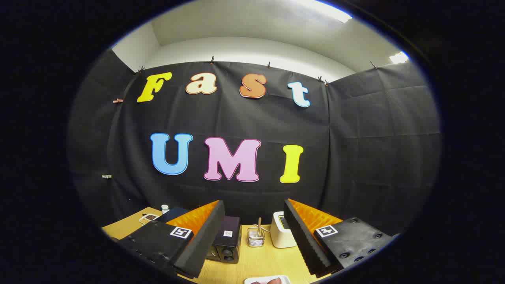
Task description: Open the toaster oven, put the food inside, and close the toaster oven door.
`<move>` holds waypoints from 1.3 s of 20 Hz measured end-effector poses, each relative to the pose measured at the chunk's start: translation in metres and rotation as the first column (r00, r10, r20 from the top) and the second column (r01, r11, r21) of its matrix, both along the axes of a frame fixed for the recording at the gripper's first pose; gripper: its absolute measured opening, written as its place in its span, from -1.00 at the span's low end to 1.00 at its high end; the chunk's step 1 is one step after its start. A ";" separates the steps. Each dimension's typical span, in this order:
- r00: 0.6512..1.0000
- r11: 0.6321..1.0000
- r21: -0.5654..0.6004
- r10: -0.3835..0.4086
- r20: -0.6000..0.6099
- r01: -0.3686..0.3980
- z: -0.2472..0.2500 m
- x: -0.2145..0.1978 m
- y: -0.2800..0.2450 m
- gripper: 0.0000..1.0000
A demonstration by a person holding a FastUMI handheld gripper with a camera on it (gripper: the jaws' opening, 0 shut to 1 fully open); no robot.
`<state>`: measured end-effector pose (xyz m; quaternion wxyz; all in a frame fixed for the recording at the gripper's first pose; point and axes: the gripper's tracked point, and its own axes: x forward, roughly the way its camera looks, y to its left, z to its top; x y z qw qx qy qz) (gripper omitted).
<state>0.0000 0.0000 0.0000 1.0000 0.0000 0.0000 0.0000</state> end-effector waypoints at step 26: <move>0.998 0.999 0.023 0.041 -0.046 -0.040 -0.027 -0.011 0.033 0.95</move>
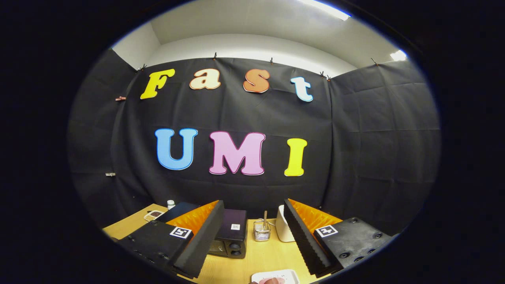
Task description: Open the toaster oven, put the food inside, and close the toaster oven door.
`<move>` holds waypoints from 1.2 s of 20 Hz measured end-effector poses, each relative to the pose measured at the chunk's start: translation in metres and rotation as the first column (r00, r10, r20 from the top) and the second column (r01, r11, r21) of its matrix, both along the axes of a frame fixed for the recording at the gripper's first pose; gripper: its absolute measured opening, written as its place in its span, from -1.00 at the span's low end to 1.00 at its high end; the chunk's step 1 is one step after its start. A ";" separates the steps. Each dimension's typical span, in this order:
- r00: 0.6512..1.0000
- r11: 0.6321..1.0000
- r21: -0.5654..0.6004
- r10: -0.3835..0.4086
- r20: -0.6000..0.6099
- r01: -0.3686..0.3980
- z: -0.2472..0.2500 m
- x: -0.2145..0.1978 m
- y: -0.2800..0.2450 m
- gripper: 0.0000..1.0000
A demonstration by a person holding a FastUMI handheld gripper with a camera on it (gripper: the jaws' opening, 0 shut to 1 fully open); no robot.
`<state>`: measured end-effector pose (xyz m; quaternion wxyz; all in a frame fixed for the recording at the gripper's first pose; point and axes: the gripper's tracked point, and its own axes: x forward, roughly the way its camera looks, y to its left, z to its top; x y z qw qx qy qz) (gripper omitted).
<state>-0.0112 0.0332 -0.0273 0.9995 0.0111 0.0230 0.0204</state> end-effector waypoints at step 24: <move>0.873 0.993 0.040 0.116 -0.474 -0.111 -0.224 0.081 0.215 0.97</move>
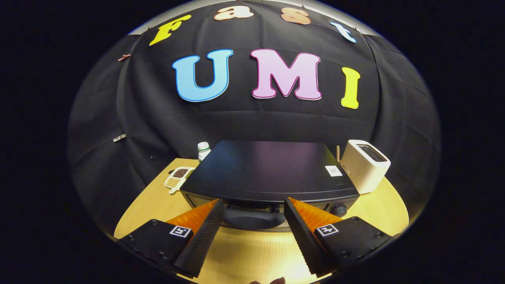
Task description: Open the toaster oven, put the food inside, and close the toaster oven door.
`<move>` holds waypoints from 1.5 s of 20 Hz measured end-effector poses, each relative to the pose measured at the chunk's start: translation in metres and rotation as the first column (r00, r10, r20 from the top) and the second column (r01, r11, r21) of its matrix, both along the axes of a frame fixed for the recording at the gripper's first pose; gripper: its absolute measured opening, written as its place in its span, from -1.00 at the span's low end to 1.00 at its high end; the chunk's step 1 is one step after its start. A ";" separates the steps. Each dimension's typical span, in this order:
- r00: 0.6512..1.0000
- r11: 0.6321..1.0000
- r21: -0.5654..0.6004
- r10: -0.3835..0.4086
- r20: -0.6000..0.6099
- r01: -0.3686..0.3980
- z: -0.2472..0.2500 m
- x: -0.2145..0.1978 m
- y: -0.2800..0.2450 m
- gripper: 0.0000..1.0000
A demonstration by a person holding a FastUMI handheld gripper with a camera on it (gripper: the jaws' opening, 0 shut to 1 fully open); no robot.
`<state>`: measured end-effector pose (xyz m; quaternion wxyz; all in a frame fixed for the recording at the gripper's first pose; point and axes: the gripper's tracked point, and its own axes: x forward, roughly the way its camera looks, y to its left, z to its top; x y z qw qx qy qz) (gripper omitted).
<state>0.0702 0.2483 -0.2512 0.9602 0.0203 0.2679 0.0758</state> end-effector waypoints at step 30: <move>0.981 0.994 -0.060 -0.101 -0.166 0.092 -0.069 -0.094 -0.011 0.96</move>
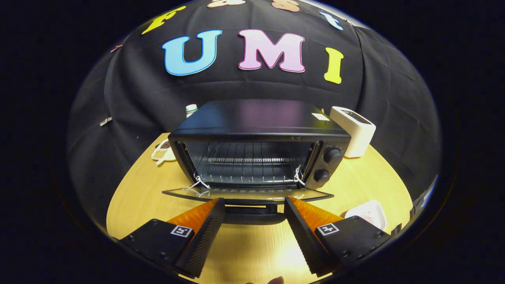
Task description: Open the toaster oven, put the food inside, and close the toaster oven door.
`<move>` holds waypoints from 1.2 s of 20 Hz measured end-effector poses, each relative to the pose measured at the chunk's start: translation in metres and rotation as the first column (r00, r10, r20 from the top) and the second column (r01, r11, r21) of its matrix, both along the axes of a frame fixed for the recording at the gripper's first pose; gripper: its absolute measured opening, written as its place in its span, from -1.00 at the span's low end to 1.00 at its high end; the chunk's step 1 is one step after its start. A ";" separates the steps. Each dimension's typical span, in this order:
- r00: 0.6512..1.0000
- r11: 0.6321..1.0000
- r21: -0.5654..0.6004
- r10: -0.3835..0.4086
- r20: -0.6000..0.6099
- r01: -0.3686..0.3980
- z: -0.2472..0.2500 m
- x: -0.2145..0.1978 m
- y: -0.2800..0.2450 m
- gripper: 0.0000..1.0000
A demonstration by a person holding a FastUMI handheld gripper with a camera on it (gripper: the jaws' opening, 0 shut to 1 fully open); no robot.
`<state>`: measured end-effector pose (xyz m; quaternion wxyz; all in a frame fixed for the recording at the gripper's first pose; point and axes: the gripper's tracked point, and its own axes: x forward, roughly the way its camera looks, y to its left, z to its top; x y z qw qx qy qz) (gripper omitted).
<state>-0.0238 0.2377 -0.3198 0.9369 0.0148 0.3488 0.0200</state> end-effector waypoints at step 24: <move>0.920 0.950 0.126 0.309 -0.243 -0.286 -0.003 -0.096 -0.124 0.96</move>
